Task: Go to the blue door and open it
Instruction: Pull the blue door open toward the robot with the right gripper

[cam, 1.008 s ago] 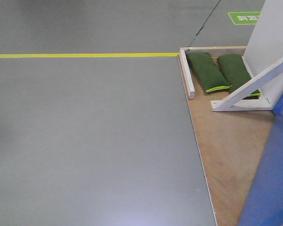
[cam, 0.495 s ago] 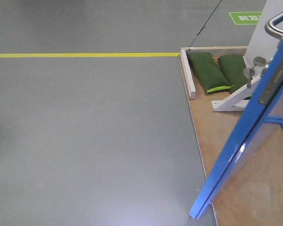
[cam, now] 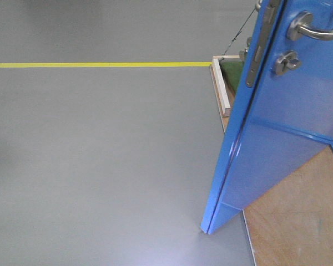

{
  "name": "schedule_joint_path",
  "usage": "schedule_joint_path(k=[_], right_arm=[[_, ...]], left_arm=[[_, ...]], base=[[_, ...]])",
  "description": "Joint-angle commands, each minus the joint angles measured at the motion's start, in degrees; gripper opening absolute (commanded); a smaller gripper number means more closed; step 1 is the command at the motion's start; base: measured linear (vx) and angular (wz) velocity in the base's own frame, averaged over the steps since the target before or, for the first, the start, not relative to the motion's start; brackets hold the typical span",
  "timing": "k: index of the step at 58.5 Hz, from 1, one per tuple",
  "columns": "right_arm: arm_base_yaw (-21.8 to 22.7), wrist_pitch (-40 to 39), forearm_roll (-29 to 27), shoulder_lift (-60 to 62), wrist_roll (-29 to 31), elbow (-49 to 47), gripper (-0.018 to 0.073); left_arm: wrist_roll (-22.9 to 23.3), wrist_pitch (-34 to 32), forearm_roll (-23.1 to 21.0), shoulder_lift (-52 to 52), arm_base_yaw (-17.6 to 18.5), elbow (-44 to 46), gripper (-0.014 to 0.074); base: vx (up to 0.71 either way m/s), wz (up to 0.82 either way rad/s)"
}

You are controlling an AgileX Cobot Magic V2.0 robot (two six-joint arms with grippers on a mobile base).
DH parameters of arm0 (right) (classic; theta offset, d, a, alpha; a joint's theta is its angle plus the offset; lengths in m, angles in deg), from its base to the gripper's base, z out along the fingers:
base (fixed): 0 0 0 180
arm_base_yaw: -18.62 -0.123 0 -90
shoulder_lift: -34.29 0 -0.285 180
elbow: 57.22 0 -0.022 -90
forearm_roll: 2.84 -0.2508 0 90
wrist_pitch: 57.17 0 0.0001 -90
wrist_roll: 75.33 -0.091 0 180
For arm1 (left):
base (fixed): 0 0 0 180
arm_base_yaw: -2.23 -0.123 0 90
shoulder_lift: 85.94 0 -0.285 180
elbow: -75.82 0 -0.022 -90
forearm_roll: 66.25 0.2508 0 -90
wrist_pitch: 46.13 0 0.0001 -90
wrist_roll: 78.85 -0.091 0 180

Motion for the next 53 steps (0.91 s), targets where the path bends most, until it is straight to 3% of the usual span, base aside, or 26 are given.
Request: schedule_joint_path(k=[1, 37, 53], right_arm=[[-3.1, -3.1, -1.3, -1.7, 0.5, -5.4, 0.0011], [-15.8, -1.6, -1.3, -17.8, 0.5, -17.6, 0.0011], [-16.7, -1.3, -1.4, -18.9, 0.5, -17.4, 0.0011]], left_arm=[[0.4, -4.6, -0.2, -0.8, 0.2, 1.5, 0.0073], [0.4, -4.6, -0.2, -0.8, 0.2, 1.5, 0.0073], [0.4, -4.6, -0.2, -0.8, 0.2, 1.5, 0.0073]], base=[[0.0, 0.0], [0.0, 0.0], [0.0, 0.0]])
